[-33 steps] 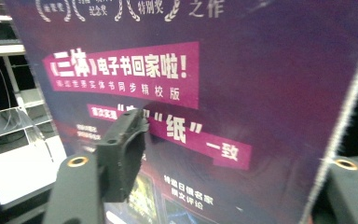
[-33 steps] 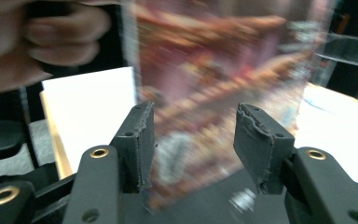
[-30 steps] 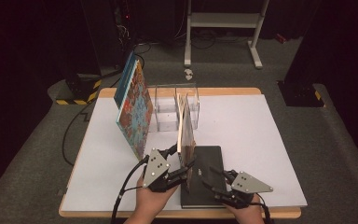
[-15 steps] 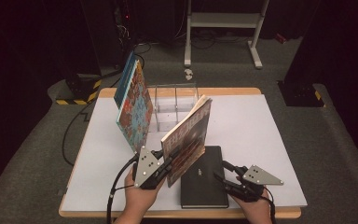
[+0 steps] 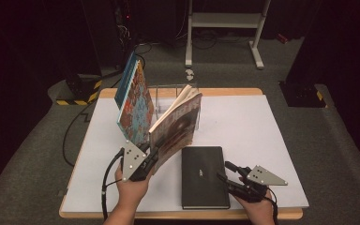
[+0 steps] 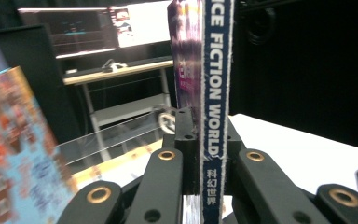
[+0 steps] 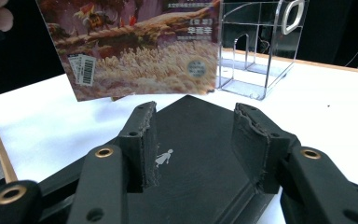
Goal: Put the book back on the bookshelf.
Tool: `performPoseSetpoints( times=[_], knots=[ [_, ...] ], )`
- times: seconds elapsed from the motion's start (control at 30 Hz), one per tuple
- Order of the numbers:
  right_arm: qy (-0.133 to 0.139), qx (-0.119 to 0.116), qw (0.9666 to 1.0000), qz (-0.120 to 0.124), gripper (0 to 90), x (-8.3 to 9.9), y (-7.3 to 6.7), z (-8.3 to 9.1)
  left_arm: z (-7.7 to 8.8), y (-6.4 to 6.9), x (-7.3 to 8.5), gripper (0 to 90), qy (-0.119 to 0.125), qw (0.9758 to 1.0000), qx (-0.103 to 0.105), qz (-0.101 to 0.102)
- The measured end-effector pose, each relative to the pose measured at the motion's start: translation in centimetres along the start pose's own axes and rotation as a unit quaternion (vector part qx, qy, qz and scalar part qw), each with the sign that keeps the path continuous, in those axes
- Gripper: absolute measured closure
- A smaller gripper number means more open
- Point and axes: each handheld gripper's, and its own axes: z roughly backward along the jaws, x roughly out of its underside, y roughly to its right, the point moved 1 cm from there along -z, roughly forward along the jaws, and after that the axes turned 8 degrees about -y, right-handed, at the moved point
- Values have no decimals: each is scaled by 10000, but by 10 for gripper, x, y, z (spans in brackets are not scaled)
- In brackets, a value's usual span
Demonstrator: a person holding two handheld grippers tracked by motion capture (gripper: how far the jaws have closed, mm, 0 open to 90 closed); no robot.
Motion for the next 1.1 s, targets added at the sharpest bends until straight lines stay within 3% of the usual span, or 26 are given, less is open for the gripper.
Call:
performPoseSetpoints(
  times=[0.17,0.33,0.53,0.67,0.83,0.93,0.97,1.03,1.1],
  knots=[
    [-14,-7,10000,-2,499,0,-1,-1,-3,-12,14,838,-17,9998,-187,94],
    [-34,13,10000,-21,498,1,0,-1,-3,-13,29,837,-151,9995,-165,217],
    [-37,27,10000,-81,499,3,2,0,7,-11,39,822,-192,9995,-116,211],
    [-40,21,10000,-83,499,3,2,-1,8,-15,32,737,-317,9991,-63,290],
    [-62,-10,10000,-42,499,3,0,-2,-3,-16,21,713,-565,9977,-9,372],
    [-55,-26,10000,-29,499,3,0,-1,-7,-14,17,822,-634,9972,-55,390],
    [-50,-34,10000,-34,499,3,0,-1,-9,-12,15,830,-647,9971,-85,401],
    [-17,-105,9999,-128,500,2,0,-2,-13,-6,9,835,-667,9974,-139,213],
    [1,-129,9998,-157,500,1,1,-2,-20,-4,2,836,-695,9971,-199,223]
  ],
)
